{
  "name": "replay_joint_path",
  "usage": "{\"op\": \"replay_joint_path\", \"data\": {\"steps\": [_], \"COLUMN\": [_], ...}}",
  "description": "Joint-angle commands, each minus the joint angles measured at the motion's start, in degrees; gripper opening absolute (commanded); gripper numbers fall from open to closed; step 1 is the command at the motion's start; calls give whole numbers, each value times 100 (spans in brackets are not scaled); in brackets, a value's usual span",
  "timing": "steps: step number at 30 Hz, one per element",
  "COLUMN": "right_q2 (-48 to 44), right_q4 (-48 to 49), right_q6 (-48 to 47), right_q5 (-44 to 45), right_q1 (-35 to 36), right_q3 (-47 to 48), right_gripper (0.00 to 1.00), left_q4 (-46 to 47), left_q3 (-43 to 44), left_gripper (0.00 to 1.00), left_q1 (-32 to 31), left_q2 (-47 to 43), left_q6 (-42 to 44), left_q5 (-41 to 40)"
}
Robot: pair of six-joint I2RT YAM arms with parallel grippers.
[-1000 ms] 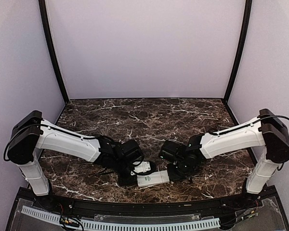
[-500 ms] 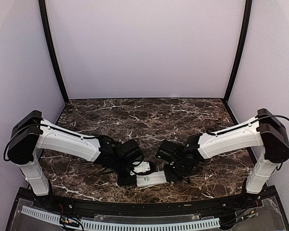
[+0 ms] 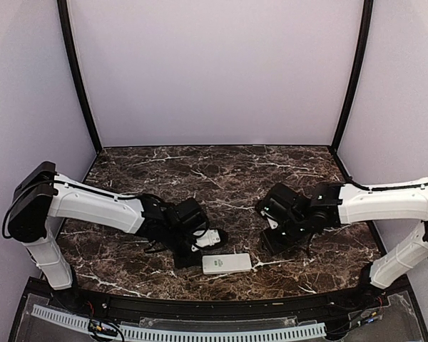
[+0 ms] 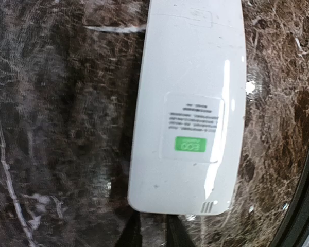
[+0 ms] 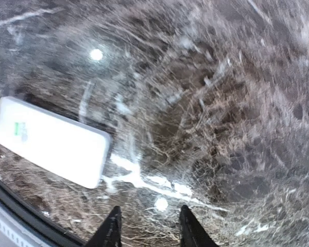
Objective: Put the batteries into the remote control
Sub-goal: Adjust the remote control at the center of the board, then pick up the remote control from the center of the board.
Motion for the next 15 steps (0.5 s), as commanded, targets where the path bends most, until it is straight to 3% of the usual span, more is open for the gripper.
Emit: {"op": "replay_joint_path", "data": {"steps": [1,4,6,10,12,15], "right_q2": [-663,-959,-930,-223,445,1368], "right_q4": [663,1397,1911,2225,1924,1424], "right_q6": [-2705,-4502,-5309,-6021,-6128,-6258], "right_q5": [-691,-1800,-2419,-2646,-2542,-2337], "right_q1": [-27,-28,-28,-12,48,255], "right_q3": [417,227,188,638,1106,1752], "right_gripper": [51,67,74,80,96,99], "left_q4": [357,658,872,912,936,1092], "left_q3": [-1,-238,-348,-395,-415,-567], "left_gripper": [29,59,73,83,85,87], "left_q1": [472,857,1112,1363,1398,1499], "left_q2": [-992,-1759,-2121,-2471,-2583,-2895], "left_q6": [-332,-622,-859,-1163,-1276,-1434], "left_q5": [-51,-292,-629,-1205,-1434,-1580]}}
